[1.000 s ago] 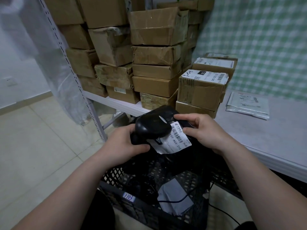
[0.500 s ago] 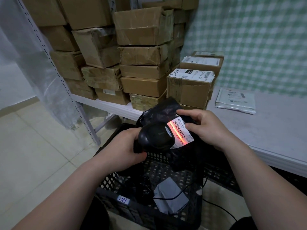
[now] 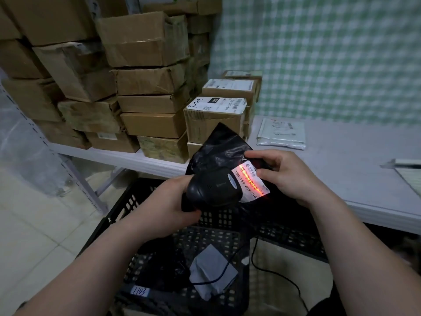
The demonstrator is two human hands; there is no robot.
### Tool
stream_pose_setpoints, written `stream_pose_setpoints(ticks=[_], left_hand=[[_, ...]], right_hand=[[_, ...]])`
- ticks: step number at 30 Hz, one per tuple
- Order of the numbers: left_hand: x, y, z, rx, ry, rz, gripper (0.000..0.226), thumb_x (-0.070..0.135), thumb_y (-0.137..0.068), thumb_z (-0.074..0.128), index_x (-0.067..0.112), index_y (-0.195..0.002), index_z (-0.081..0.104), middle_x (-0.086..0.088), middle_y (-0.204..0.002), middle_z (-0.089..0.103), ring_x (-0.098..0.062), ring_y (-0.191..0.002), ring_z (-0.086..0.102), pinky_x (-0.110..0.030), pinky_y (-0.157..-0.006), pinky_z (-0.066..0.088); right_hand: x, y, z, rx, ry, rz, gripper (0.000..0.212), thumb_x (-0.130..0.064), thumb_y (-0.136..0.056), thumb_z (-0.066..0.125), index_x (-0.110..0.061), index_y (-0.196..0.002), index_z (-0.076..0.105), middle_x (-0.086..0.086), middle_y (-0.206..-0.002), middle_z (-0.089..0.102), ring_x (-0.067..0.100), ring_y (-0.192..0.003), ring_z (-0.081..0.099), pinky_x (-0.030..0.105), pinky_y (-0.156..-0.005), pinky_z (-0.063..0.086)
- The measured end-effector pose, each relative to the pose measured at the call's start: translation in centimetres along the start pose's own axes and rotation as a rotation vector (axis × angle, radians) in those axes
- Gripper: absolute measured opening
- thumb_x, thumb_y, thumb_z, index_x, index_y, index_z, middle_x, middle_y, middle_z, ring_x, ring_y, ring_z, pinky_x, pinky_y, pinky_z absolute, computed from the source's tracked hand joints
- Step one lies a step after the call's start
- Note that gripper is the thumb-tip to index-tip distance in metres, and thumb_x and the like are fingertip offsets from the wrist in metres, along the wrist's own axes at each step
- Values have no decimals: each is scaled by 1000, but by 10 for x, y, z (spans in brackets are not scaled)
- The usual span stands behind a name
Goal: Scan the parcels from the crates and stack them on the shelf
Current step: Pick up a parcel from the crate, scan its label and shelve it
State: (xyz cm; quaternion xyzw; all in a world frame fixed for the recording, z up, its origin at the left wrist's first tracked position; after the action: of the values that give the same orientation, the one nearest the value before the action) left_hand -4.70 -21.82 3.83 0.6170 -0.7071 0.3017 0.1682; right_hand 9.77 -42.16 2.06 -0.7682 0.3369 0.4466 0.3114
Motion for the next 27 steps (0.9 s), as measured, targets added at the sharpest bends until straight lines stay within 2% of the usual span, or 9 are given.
stream_pose_setpoints(ticks=[5,7,9,11,15,17,19,24,27], left_hand=[[13,-23,15,-5,16,34,58,2,-70,74,50,-92,51,22,-96,60,11,-97,55,-3,-73,39],[16,-31,20,-11,26,31,54,0,-71,75,46,-88,52,20,-93,60,11,-93,56,-4,-70,40],[18,-40,25,-9,31,33,46,1,-72,75,40,-85,55,17,-90,61,8,-91,56,-6,-69,40],[20,-48,29,2,23,31,40,2,-72,75,36,-80,55,14,-85,61,4,-89,57,-7,-65,40],[21,-62,33,14,42,17,33,3,-74,73,32,-78,57,12,-81,60,5,-84,57,-7,-63,40],[22,-68,33,12,60,4,30,3,-74,73,27,-85,60,12,-87,62,5,-90,56,-7,-66,41],[22,-74,32,19,59,3,36,4,-74,74,35,-85,58,15,-90,61,9,-94,54,-5,-70,40],[24,-82,34,16,40,6,46,6,-74,75,45,-83,53,20,-93,60,10,-98,53,-3,-71,39],[24,-85,36,9,53,4,44,6,-75,74,44,-84,54,19,-93,60,9,-97,53,-3,-70,39]], right_hand=[[12,8,-33,164,11,8,46,9,-83,62,-36,-91,68,-13,-104,70,5,-102,65,28,-99,47],[19,7,-46,292,90,20,44,6,-83,63,-38,-77,68,-12,-92,72,10,-88,67,27,-87,51],[25,3,-58,426,192,54,43,2,-83,61,-38,-69,67,-12,-80,71,6,-67,62,16,-68,47],[30,-5,-69,562,211,103,40,1,-84,57,-34,-71,69,-11,-78,69,1,-59,56,5,-59,40],[43,-20,-82,854,125,210,34,0,-88,50,-22,-91,76,-5,-93,70,4,-73,58,2,-67,39],[51,-27,-85,942,92,258,36,0,-88,47,-19,-97,76,-3,-97,71,8,-76,61,8,-76,43],[62,-34,-86,1001,13,295,38,0,-88,45,-18,-101,76,-1,-103,72,13,-89,64,21,-89,48],[91,-36,-89,1103,-327,441,41,0,-86,45,-14,-116,70,-2,-112,68,17,-102,64,29,-94,52],[116,-41,-89,969,-565,471,37,-4,-79,55,-16,-110,71,6,-109,70,28,-98,67,37,-87,56]])
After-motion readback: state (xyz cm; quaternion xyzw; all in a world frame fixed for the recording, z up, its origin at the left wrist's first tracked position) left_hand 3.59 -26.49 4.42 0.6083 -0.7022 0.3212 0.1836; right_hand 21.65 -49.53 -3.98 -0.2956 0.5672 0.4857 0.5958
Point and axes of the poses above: each hand's wrist, its own y-axis away from the middle knuckle, its own z-axis out of the palm, x = y × z, the point moved 2 cm from there along -y, towards the middle knuckle
